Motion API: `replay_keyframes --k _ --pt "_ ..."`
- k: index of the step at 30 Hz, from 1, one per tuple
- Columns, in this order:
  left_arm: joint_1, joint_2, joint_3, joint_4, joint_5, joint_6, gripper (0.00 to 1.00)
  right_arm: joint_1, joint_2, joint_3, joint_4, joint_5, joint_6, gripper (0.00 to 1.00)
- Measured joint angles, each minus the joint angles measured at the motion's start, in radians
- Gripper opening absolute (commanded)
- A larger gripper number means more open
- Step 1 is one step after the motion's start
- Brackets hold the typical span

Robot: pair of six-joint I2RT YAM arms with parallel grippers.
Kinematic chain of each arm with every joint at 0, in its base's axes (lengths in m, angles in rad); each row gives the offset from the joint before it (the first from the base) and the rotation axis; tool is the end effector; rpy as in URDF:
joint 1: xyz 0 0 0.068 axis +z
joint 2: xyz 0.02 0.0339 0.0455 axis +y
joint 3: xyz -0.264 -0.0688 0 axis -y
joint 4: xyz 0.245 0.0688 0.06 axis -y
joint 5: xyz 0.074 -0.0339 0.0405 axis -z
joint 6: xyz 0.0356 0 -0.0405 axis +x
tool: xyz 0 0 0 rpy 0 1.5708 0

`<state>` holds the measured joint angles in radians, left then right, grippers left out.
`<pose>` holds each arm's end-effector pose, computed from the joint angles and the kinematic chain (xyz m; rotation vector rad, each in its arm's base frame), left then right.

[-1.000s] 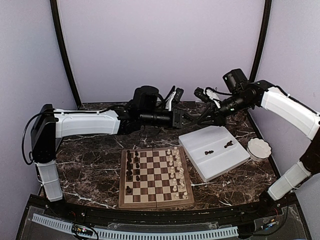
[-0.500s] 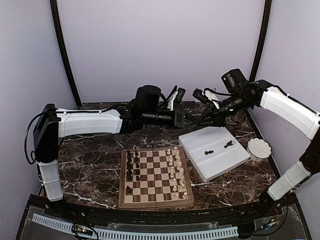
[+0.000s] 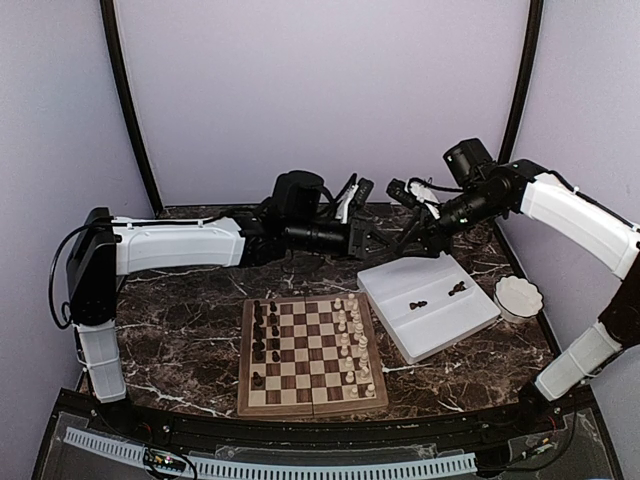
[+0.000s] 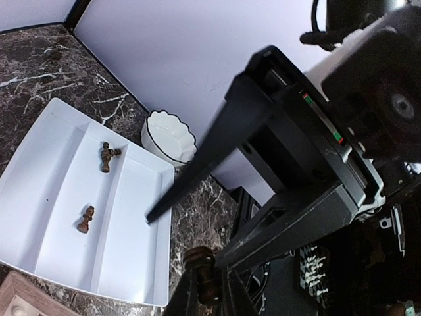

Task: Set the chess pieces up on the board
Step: Pass from the right arm to the left, then place the pawn on c7.

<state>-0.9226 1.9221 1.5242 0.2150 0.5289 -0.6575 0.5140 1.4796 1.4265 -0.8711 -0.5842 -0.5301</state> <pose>0.2652 -0.3799 0.3027 0.7031 1.9015 -1.5459 0.2570 0.1677 0.3406 -1.4079 1.9619 0.7160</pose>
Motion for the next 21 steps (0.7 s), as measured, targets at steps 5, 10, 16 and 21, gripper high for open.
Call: replay_keyframes --k 5,10,16,21 --pt "0.007 -0.026 0.038 -0.166 -0.008 0.098 0.01 -0.059 -0.027 -0.042 0.003 -0.053 -0.021 0.59" --pt "0.029 -0.085 0.105 -0.523 -0.052 0.281 0.0 -0.234 -0.093 -0.14 0.024 -0.129 -0.03 0.6" --pt "0.034 -0.193 0.084 -0.9 -0.134 0.438 0.0 -0.273 -0.092 -0.296 0.096 -0.141 -0.031 0.6" --pt "0.024 -0.28 -0.012 -1.082 -0.19 0.488 0.0 -0.277 -0.077 -0.402 0.21 -0.027 -0.003 0.59"
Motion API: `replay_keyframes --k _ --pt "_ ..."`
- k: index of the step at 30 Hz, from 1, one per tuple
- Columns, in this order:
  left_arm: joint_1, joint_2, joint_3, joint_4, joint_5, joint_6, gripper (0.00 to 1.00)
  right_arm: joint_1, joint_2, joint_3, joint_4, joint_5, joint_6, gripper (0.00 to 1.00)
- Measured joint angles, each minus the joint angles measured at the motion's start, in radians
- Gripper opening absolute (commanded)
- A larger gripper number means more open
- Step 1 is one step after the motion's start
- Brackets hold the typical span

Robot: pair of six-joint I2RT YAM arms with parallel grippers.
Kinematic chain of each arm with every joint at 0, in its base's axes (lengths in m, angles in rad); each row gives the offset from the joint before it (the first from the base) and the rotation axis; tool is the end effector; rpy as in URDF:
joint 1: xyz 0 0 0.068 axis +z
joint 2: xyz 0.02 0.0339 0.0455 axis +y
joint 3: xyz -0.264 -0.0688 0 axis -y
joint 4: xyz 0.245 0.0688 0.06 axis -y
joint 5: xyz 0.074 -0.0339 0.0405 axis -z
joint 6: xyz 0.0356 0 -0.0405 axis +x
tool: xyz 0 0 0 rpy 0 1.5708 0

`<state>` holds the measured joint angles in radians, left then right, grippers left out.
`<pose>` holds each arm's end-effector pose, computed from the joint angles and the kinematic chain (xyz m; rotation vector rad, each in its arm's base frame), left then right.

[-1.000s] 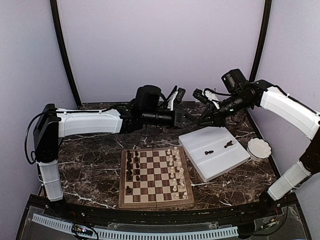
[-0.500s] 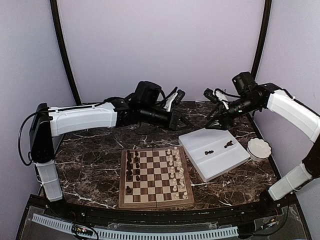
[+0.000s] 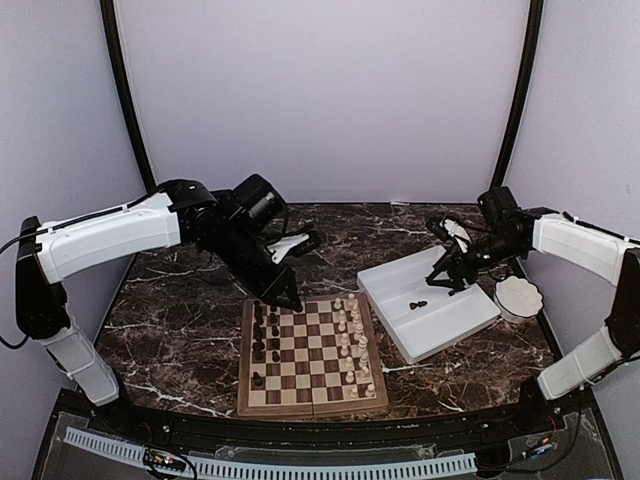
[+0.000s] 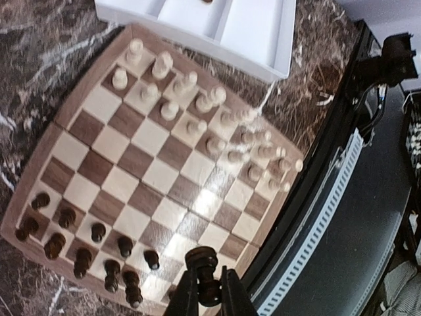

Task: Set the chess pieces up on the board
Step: Place the pawn on c7.

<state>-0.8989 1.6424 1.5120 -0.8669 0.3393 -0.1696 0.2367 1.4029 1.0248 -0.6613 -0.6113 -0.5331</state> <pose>0.2073 -0.2797 0.3141 1.0922 2.4783 -0.8049 0.2655 0.0851 0.2502 -1.1168 2.1955 0.6673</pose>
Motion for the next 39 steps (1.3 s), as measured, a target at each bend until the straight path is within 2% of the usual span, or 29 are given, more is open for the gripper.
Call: replay_keyframes --k 7,14,17,21,29,39 --pt "-0.077 -0.039 -0.16 -0.092 -0.013 0.026 0.0 -0.002 0.011 -0.048 0.07 0.074 0.031 0.59" --pt "-0.177 0.062 -0.168 -0.118 -0.082 0.039 0.0 -0.002 0.011 -0.048 0.093 0.083 0.042 0.59" --pt "-0.19 0.101 -0.168 -0.121 -0.114 0.045 0.0 -0.002 0.01 -0.05 0.093 0.082 0.042 0.59" --pt "-0.199 0.131 -0.168 -0.127 -0.152 0.053 0.05 -0.002 0.006 -0.053 0.094 0.08 0.041 0.59" --pt "-0.2 0.165 -0.159 -0.135 -0.225 0.058 0.06 -0.002 0.003 -0.057 0.093 0.061 0.041 0.59" --pt "-0.2 0.18 -0.159 -0.119 -0.262 0.069 0.1 -0.002 0.003 -0.057 0.088 0.043 0.037 0.59"
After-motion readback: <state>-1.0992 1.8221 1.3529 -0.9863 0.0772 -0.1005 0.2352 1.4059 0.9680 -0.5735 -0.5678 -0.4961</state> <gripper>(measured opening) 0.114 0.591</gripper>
